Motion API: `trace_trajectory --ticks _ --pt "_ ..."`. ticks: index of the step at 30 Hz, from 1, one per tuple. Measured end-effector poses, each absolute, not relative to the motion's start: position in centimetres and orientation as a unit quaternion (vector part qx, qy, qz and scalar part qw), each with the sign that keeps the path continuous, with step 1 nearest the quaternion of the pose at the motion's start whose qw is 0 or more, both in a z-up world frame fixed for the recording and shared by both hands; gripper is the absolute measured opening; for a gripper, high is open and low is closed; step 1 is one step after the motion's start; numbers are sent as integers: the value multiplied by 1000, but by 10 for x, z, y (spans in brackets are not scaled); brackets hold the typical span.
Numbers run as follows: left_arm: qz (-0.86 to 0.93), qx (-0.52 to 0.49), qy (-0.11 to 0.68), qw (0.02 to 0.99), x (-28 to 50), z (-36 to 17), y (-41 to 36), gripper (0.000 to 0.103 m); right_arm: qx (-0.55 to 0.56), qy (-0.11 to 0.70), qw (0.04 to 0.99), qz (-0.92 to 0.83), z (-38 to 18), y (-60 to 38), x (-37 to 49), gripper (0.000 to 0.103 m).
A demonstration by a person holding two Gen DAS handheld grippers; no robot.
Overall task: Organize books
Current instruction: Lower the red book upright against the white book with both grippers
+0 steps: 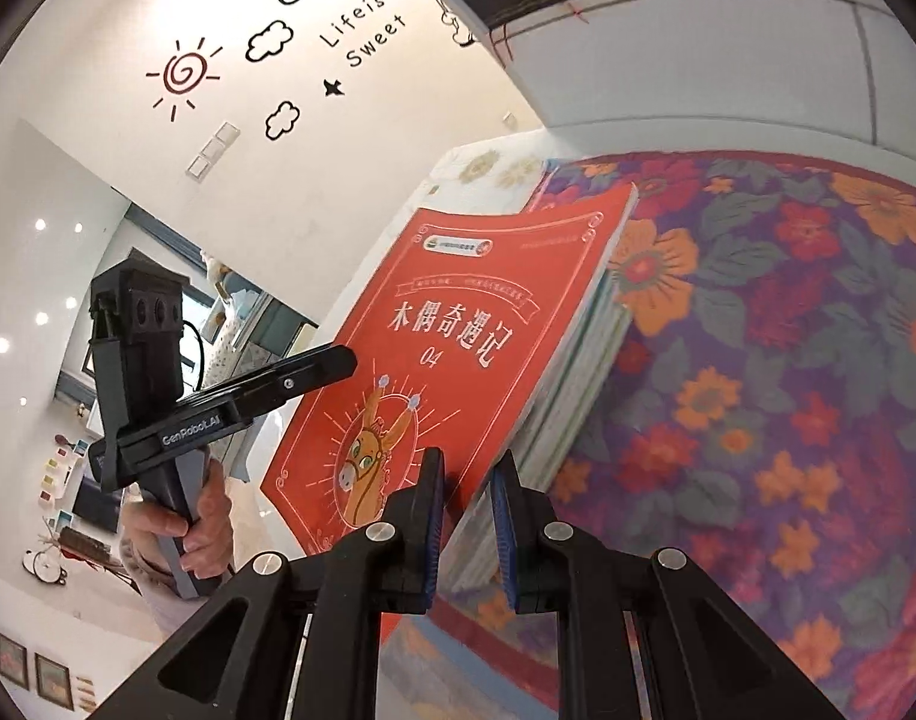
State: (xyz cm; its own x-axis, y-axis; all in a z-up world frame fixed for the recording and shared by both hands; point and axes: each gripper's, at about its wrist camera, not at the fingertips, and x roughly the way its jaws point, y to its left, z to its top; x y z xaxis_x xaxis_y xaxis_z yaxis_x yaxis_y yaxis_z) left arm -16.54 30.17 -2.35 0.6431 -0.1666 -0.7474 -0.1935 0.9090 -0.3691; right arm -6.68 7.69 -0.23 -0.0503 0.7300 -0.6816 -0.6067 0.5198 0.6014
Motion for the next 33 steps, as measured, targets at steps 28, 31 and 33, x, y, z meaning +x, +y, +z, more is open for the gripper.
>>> trace_trajectory --ticks 28,31,33 --pt "71 -107 474 871 -150 -71 314 38 54 580 668 463 -56 127 -54 17" --pt "71 -107 474 871 -150 -70 314 41 57 581 667 462 -56 127 -54 17" --pt "73 -110 475 870 -151 -70 315 42 63 585 665 460 -57 126 -53 17"
